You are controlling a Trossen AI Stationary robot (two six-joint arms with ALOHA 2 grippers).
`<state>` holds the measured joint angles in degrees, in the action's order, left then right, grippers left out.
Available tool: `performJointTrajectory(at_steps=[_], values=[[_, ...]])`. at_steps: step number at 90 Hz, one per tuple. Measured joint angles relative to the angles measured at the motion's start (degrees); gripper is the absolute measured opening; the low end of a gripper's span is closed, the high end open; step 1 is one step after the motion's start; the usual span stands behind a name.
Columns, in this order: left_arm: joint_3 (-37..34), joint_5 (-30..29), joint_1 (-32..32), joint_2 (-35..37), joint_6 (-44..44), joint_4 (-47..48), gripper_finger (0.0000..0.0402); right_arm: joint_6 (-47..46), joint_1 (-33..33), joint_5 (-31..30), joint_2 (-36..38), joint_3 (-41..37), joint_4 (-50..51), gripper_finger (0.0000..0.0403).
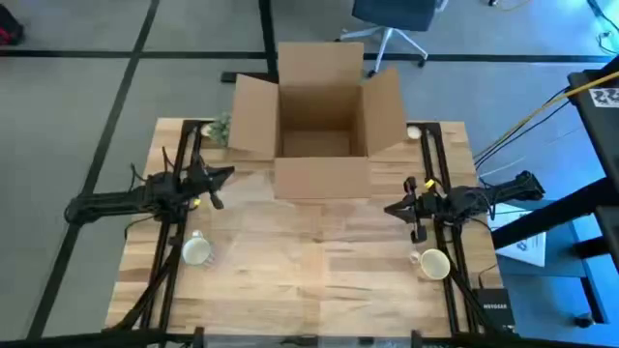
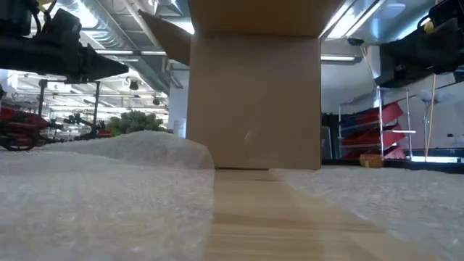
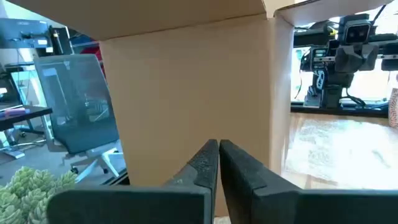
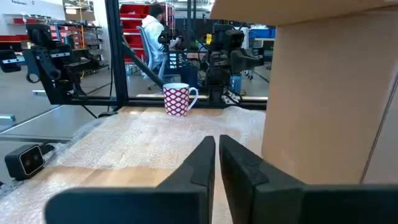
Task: Wrap mug
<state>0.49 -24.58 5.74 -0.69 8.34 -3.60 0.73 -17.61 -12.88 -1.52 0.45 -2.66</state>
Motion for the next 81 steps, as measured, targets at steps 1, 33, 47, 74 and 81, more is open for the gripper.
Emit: performJointTrajectory(at_steps=[1,33,47,74,81], values=[[0.0,0.0,0.0,0.0,0.0,0.0,0.0000,0.0,0.0,0.0,0.0,0.0,0.0,0.0010],[0.0,0.0,0.0,0.0,0.0,0.0,0.0000,0.0,0.0,0.0,0.0,0.0,0.0,0.0010],[0.0,0.0,0.0,0.0,0.0,0.0,0.0000,0.0,0.0,0.0,0.0,0.0,0.0,0.0010],[0.0,0.0,0.0,0.0,0.0,0.0,0.0000,-13.6,0.0,0.3,0.0,0.0,-3.8,0.0010],[0.0,0.0,0.0,0.0,0.0,0.0,0.0000,-22.9,0.0,-0.2,0.0,0.0,-5.9,0.0010]])
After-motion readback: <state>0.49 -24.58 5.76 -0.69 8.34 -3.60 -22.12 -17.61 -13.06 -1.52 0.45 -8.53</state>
